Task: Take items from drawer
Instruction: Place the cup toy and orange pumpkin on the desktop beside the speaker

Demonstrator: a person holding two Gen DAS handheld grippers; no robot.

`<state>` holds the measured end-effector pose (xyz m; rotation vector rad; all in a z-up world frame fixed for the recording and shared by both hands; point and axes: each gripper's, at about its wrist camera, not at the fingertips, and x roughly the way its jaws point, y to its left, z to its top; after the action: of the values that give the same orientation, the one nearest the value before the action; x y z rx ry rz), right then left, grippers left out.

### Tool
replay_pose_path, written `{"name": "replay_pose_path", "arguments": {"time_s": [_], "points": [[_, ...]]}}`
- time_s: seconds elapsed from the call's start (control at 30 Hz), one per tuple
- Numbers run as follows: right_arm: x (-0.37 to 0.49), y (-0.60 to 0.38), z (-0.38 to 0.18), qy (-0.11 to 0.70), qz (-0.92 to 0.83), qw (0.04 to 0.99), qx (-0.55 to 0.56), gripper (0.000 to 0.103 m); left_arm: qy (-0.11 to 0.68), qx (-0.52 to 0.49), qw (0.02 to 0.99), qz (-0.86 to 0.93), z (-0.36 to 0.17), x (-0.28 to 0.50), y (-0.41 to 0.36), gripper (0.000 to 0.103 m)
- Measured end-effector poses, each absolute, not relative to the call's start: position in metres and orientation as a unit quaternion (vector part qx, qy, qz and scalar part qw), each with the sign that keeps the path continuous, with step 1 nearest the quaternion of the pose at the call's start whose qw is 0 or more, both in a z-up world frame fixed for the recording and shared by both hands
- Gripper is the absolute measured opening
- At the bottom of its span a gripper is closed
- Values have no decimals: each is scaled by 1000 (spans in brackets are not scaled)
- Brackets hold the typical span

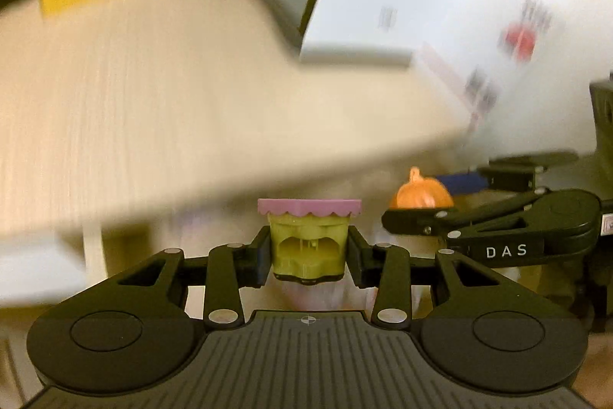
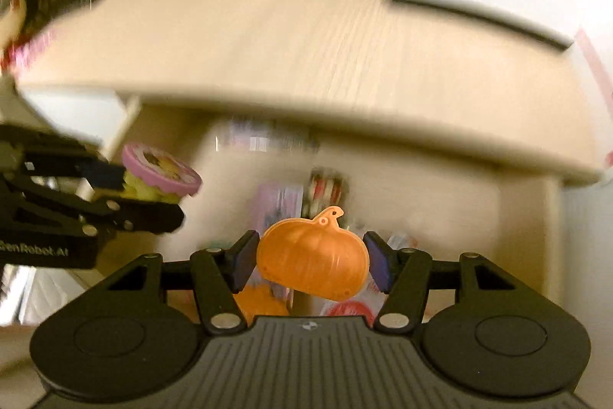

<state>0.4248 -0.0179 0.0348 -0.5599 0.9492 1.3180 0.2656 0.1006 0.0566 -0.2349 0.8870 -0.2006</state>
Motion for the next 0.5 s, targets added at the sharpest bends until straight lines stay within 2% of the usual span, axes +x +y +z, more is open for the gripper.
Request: {"name": "replay_pose_path", "arguments": {"time_s": [0.1,0.2,0.37,0.5], "points": [[446,-2,74,381,571,693,-221,60,374,-117,916,-86,80,300,102,44],[466,23,95,337,556,728,-219,60,355,-120,925,-62,81,347,104,44],[504,70,84,342,533,745,-210,60,367,-115,923,-34,55,409,110,44],[518,91,68,351,535,739,-210,60,387,-91,917,-41,38,429,100,44]]}}
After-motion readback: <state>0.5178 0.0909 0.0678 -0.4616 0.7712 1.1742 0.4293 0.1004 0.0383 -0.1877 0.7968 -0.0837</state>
